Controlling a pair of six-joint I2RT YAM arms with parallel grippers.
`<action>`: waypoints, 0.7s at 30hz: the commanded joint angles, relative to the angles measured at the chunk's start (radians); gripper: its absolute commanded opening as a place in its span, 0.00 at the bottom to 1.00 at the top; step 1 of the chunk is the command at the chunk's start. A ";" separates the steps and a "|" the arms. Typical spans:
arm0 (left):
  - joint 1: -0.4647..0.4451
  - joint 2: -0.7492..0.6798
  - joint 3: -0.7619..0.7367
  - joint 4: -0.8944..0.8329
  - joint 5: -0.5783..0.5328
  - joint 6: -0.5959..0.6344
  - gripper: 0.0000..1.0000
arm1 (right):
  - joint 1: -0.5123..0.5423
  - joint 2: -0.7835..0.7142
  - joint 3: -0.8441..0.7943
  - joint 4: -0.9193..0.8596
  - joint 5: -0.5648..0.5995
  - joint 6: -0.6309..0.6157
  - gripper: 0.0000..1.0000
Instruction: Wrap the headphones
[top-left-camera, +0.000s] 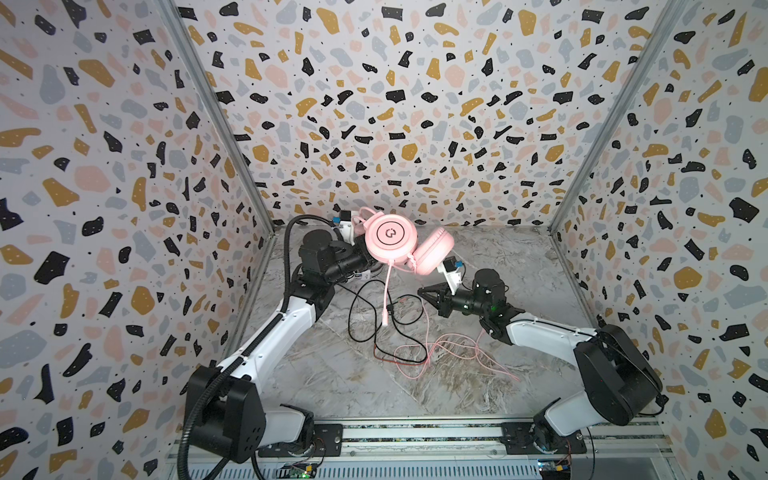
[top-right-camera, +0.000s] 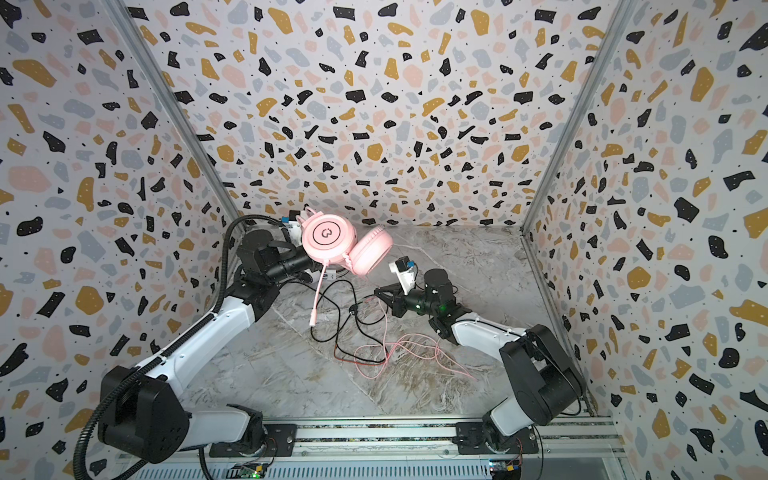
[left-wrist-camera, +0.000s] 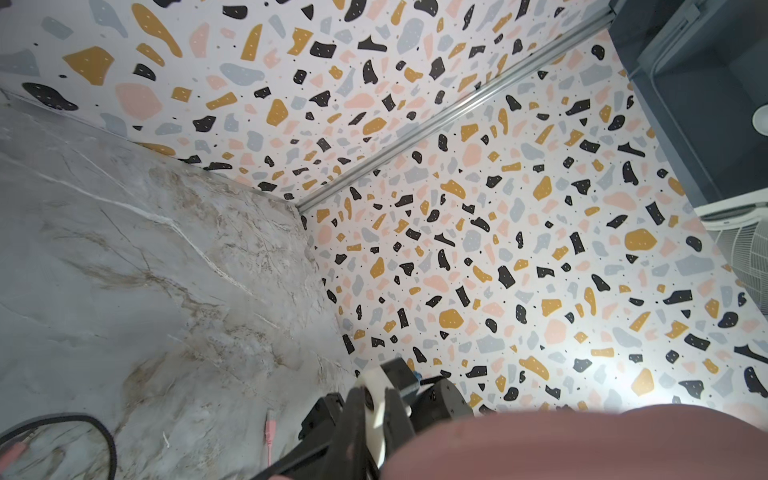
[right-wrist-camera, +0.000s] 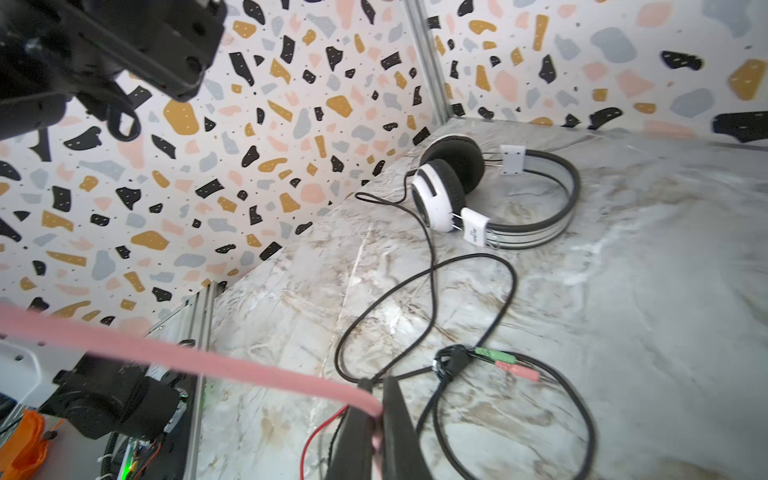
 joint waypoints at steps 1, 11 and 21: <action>-0.007 -0.038 0.093 0.017 0.179 0.017 0.00 | -0.064 -0.022 -0.024 -0.151 0.028 -0.014 0.00; -0.008 0.007 0.252 -0.643 0.201 0.596 0.00 | -0.226 -0.082 0.025 -0.223 -0.010 -0.013 0.00; -0.013 0.051 0.304 -0.878 -0.094 0.772 0.00 | -0.245 -0.078 0.177 -0.354 -0.006 -0.067 0.00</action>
